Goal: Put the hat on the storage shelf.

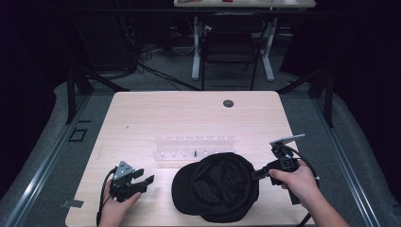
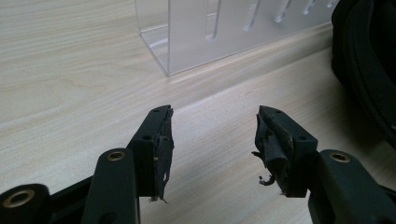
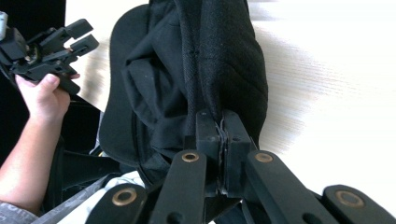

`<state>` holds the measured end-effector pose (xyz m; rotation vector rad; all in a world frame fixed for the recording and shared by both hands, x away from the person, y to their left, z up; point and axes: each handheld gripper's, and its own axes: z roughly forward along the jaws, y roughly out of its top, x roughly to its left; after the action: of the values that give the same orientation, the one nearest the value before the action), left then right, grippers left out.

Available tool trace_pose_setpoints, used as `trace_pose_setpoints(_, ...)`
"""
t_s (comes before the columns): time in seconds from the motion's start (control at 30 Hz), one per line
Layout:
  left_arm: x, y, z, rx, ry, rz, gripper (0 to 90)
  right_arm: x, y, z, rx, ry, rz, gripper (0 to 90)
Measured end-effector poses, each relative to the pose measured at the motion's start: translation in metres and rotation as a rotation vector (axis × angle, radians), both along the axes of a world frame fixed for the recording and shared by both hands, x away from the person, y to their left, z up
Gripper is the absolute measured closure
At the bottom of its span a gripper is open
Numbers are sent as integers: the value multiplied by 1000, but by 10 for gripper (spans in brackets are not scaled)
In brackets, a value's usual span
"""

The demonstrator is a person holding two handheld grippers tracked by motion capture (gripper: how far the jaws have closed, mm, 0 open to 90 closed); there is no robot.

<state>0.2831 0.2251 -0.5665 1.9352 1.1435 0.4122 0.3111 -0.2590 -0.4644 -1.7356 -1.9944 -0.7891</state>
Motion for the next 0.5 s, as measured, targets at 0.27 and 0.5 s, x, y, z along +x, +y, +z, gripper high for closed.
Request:
trace_pose_setpoints(0.27, 0, 0, 0, 2, -2, -2, 464, -1, 3, 8, 35, -15, 18, 885)
trace_pose_setpoints(0.5, 0, 0, 0, 1, 1, 1, 464, -1, 3, 16, 117, -9, 1, 886)
